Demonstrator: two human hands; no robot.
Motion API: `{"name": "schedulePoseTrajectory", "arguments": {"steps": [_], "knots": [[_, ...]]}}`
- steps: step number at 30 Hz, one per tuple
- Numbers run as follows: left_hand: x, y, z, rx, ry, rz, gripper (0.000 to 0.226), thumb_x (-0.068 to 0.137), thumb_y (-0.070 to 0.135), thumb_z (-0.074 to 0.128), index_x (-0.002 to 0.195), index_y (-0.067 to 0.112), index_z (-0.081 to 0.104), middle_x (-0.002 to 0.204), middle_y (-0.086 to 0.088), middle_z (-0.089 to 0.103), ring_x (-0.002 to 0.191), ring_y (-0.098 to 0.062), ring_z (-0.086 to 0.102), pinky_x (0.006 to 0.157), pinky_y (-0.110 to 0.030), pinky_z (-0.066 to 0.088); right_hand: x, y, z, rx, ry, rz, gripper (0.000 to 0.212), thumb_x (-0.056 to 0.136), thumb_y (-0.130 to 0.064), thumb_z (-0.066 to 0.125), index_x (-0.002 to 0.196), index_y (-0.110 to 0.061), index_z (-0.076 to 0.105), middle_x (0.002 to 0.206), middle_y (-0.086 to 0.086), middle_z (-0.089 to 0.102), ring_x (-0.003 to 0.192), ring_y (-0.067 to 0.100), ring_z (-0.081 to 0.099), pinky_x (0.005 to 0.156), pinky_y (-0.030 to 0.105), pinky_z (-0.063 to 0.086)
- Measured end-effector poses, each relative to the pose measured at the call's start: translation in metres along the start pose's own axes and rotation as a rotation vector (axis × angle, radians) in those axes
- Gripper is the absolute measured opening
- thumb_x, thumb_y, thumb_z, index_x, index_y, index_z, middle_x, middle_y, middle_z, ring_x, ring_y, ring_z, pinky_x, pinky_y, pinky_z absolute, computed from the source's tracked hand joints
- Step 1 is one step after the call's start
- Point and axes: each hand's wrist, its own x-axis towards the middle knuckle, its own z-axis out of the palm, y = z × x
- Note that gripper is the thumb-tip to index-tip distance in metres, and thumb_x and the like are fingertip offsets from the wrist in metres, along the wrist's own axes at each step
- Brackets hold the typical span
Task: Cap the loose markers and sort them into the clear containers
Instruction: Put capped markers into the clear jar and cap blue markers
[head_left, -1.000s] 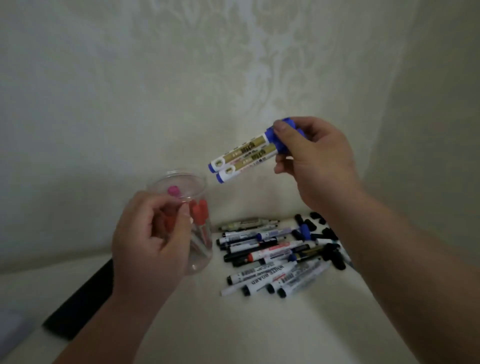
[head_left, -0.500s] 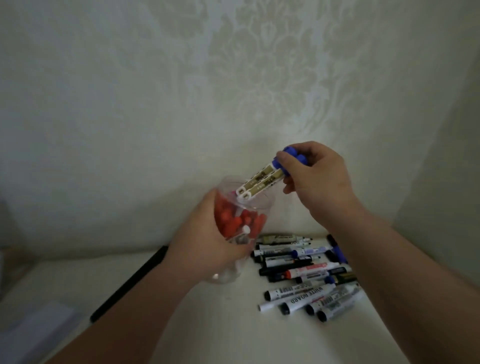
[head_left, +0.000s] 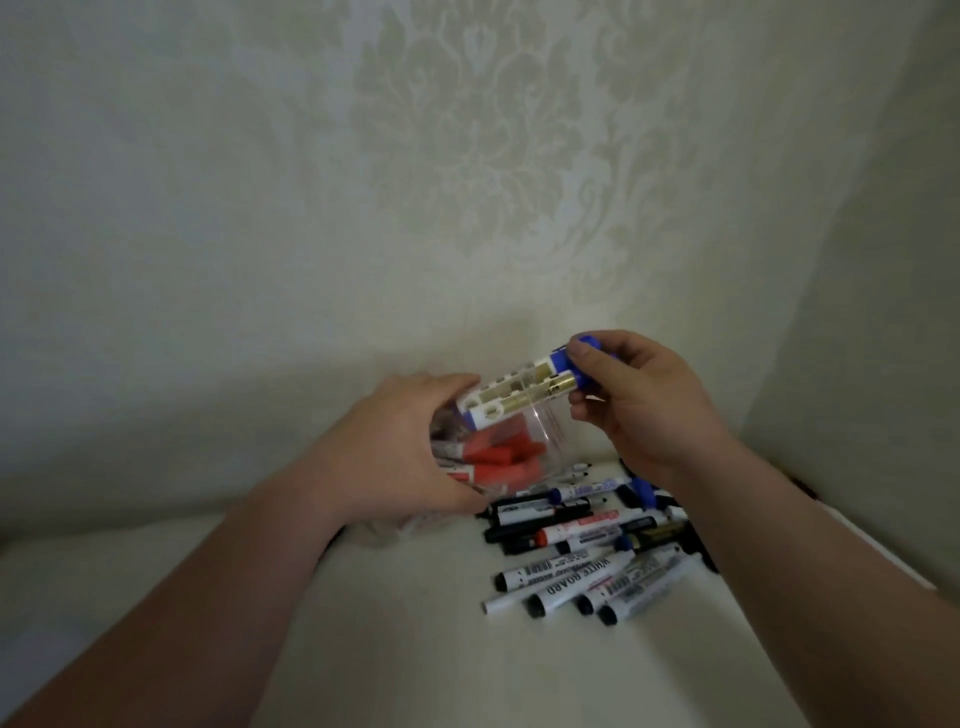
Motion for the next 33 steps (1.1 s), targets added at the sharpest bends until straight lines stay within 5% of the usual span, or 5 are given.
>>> {"name": "schedulePoseTrajectory", "arguments": {"steps": [6, 13, 19, 26, 33], "knots": [[0.002, -0.002, 0.015, 0.052, 0.033, -0.021, 0.091, 0.054, 0.087, 0.071, 0.131, 0.044, 0.049, 0.109, 0.02, 0.06, 0.101, -0.009, 0.06, 0.086, -0.036, 0.056, -0.009, 0.009, 0.009, -0.489, -0.051, -0.085, 0.017, 0.093, -0.04, 0.066, 0.104, -0.028, 0.072, 0.098, -0.004, 0.073, 0.09, 0.019, 0.072, 0.084, 0.045, 0.059], [-0.011, -0.005, 0.012, 0.191, 0.027, -0.11, 0.105, 0.054, 0.084, 0.067, 0.145, 0.042, 0.037, 0.113, 0.017, 0.051, 0.108, -0.008, 0.045, 0.094, -0.037, 0.049, -0.026, 0.018, 0.017, -0.003, -0.387, 0.119, 0.061, 0.093, -0.064, 0.044, 0.134, -0.02, 0.052, 0.118, -0.006, 0.068, 0.106, 0.009, 0.068, 0.085, 0.025, 0.055], [-0.021, -0.008, 0.03, 0.274, 0.136, -0.15, 0.111, 0.055, 0.082, 0.068, 0.151, 0.041, 0.028, 0.129, 0.012, 0.049, 0.12, -0.011, 0.04, 0.099, -0.038, 0.045, -0.028, 0.037, 0.027, -0.489, -0.091, -0.048, 0.063, 0.088, -0.052, 0.065, 0.142, -0.03, 0.041, 0.131, -0.017, 0.051, 0.121, 0.004, 0.051, 0.097, 0.024, 0.044], [-0.027, -0.016, 0.037, 0.286, 0.129, -0.088, 0.119, 0.055, 0.082, 0.072, 0.154, 0.041, 0.021, 0.141, 0.011, 0.046, 0.128, -0.015, 0.039, 0.107, -0.039, 0.038, -0.013, 0.041, 0.036, -0.305, -0.203, 0.209, 0.078, 0.072, -0.059, 0.08, 0.139, -0.048, 0.042, 0.115, -0.001, 0.069, 0.091, 0.018, 0.074, 0.081, 0.044, 0.061], [-0.047, -0.036, -0.001, -0.267, 0.078, -0.261, 0.116, 0.044, 0.057, 0.094, 0.144, 0.05, 0.035, 0.133, 0.027, 0.056, 0.12, 0.006, 0.057, 0.099, -0.02, 0.046, -0.015, 0.04, -0.001, 0.002, -0.183, 0.078, 0.065, 0.074, -0.032, 0.081, 0.132, -0.041, 0.053, 0.127, 0.015, 0.062, 0.098, 0.037, 0.072, 0.076, 0.051, 0.059]]}}
